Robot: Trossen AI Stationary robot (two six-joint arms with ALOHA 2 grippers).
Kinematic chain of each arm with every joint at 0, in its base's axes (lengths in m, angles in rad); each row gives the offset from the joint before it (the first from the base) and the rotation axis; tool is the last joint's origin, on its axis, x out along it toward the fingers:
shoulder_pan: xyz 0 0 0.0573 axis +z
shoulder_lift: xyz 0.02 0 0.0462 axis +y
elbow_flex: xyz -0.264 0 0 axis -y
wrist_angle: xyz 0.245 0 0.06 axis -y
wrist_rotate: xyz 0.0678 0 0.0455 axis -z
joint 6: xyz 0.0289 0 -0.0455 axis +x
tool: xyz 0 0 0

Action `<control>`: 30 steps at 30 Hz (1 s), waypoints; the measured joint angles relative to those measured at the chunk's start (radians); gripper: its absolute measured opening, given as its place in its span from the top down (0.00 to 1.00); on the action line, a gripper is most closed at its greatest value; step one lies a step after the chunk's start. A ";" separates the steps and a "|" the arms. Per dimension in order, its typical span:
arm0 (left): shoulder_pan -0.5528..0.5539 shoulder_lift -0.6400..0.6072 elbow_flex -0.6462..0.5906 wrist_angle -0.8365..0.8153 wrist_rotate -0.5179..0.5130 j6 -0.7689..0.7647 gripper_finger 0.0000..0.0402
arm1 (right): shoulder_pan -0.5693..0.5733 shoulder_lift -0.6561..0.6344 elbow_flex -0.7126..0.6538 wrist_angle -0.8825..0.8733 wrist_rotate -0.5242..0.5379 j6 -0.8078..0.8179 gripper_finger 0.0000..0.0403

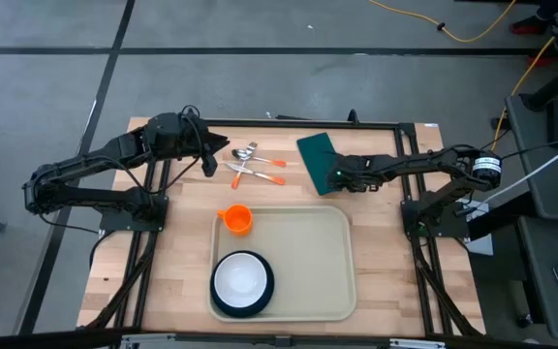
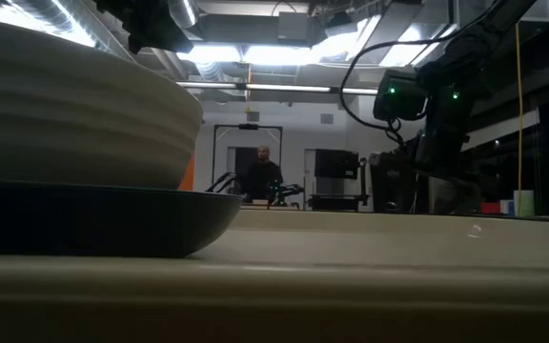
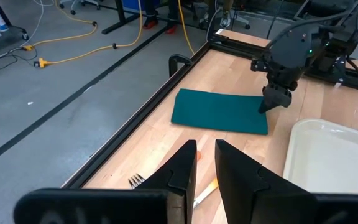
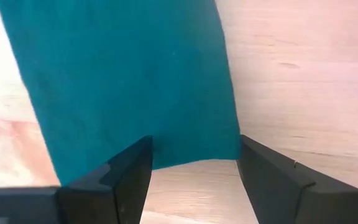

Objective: Set up tray
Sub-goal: Put the dark blue napkin to the right of the black plate on the gray serving tray

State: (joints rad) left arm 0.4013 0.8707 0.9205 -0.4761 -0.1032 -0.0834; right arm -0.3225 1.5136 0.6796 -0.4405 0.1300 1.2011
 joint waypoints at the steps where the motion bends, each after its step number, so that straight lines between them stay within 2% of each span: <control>1: 0.000 0.000 0.000 0.000 0.000 0.000 0.87 | 0.000 -0.003 -0.001 0.006 -0.001 -0.005 0.42; 8: 0.000 0.000 0.000 0.000 -0.007 0.000 0.86 | 0.001 -0.070 0.023 -0.001 -0.010 -0.107 0.42; 14: 0.000 0.000 0.000 -0.001 -0.007 0.000 0.87 | 0.000 -0.162 0.026 -0.010 -0.005 -0.134 0.42; 19: 0.000 0.000 0.000 -0.001 -0.008 0.000 0.87 | 0.000 -0.225 0.026 -0.009 -0.047 -0.144 0.42; 25: 0.000 0.000 0.000 0.000 -0.008 0.025 0.86 | 0.014 -0.238 0.027 0.034 -0.178 -0.256 0.42; 30: 0.000 0.000 0.000 0.000 -0.010 0.027 0.87 | 0.045 -0.237 0.038 0.028 -0.180 -0.347 0.42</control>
State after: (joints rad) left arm 0.4011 0.8707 0.9207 -0.4763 -0.1135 -0.0566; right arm -0.2779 1.2768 0.7177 -0.4125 -0.0496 0.8541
